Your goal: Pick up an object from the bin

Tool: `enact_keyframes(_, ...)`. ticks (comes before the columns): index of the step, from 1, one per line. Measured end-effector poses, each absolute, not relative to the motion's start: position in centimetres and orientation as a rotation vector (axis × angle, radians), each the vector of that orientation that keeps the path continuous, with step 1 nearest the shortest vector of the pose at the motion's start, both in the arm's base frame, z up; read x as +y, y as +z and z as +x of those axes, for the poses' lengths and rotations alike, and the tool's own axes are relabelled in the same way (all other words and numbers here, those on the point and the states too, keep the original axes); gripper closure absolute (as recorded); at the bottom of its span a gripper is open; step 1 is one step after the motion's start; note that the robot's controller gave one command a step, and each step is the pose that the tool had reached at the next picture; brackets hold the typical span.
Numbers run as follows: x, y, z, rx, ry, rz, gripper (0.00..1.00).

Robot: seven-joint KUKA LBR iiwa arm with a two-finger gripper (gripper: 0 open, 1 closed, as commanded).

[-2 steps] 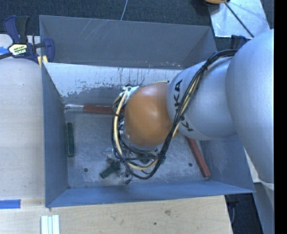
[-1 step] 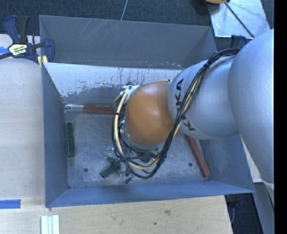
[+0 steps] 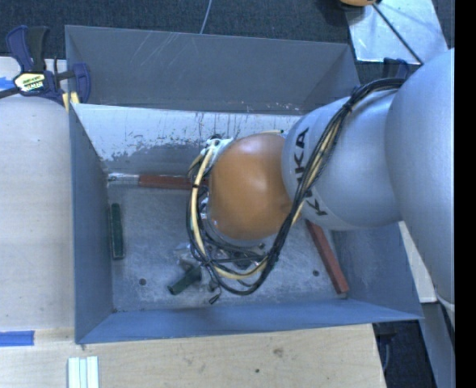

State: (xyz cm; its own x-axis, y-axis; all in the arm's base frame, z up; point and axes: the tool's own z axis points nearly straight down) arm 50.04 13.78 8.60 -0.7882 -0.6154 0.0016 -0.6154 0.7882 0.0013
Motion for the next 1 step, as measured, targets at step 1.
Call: enact_keyframes(1,13.76,10.73,49.94,-2.966,-0.002,1.019,1.0)
